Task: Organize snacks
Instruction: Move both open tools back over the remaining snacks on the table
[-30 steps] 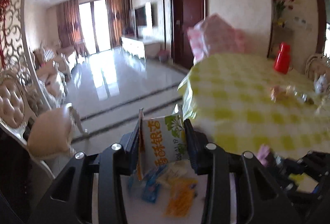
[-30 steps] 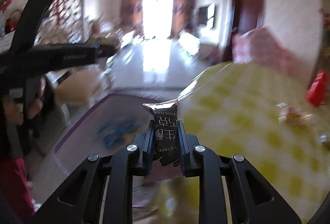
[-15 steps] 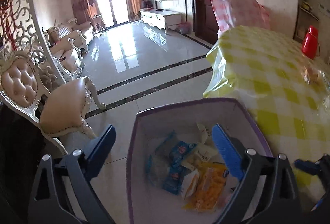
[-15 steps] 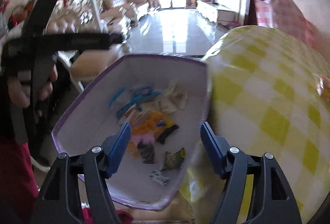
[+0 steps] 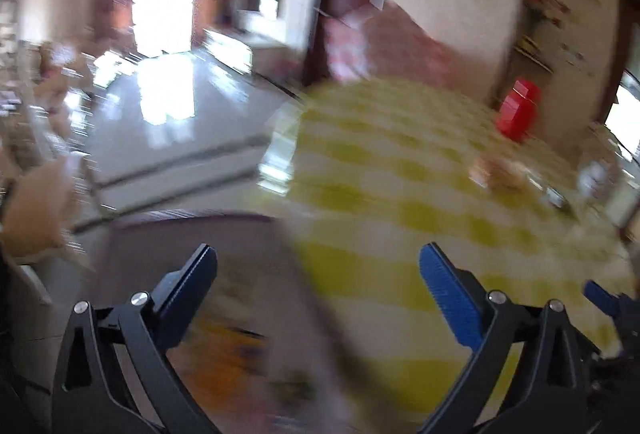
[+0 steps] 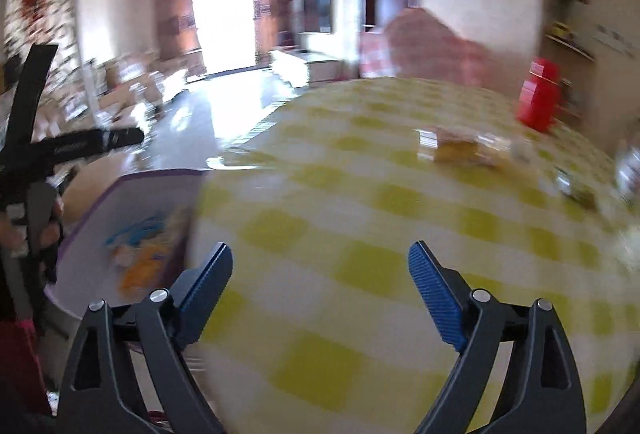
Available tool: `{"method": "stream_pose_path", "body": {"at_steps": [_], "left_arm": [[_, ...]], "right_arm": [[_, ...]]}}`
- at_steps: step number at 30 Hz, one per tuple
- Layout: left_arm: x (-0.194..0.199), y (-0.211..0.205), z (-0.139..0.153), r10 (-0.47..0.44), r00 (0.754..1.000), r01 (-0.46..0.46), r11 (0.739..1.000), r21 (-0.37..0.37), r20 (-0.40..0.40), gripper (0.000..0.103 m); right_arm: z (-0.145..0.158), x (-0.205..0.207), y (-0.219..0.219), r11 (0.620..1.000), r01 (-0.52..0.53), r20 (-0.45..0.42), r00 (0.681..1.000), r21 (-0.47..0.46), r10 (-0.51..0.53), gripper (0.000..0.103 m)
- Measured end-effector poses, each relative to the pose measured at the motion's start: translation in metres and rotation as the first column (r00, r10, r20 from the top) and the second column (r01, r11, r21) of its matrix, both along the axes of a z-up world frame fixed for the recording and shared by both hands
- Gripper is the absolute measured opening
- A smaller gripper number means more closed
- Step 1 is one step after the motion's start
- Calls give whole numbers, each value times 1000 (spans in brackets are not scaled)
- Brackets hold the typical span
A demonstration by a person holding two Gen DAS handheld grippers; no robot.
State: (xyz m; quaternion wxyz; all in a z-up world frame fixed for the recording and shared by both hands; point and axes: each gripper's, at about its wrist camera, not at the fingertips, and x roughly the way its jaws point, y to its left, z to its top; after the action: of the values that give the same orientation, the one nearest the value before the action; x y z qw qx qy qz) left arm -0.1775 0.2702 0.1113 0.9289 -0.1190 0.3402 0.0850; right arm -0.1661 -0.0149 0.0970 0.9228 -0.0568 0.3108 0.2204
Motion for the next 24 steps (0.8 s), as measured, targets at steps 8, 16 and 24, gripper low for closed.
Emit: {"method": "stream_pose_path", "body": {"at_steps": [8, 16, 24], "left_arm": [[103, -154, -40, -227, 969, 222, 973, -62, -95, 101], [199, -251, -47, -311, 950, 312, 950, 32, -35, 101], [254, -353, -58, -320, 939, 329, 942, -64, 126, 101]], "right_arm": [[-31, 29, -138, 950, 308, -107, 947, 55, -301, 87], [-58, 104, -227, 877, 472, -215, 869, 92, -445, 87], [-68, 213, -296, 749, 661, -186, 743, 52, -643, 87]]}}
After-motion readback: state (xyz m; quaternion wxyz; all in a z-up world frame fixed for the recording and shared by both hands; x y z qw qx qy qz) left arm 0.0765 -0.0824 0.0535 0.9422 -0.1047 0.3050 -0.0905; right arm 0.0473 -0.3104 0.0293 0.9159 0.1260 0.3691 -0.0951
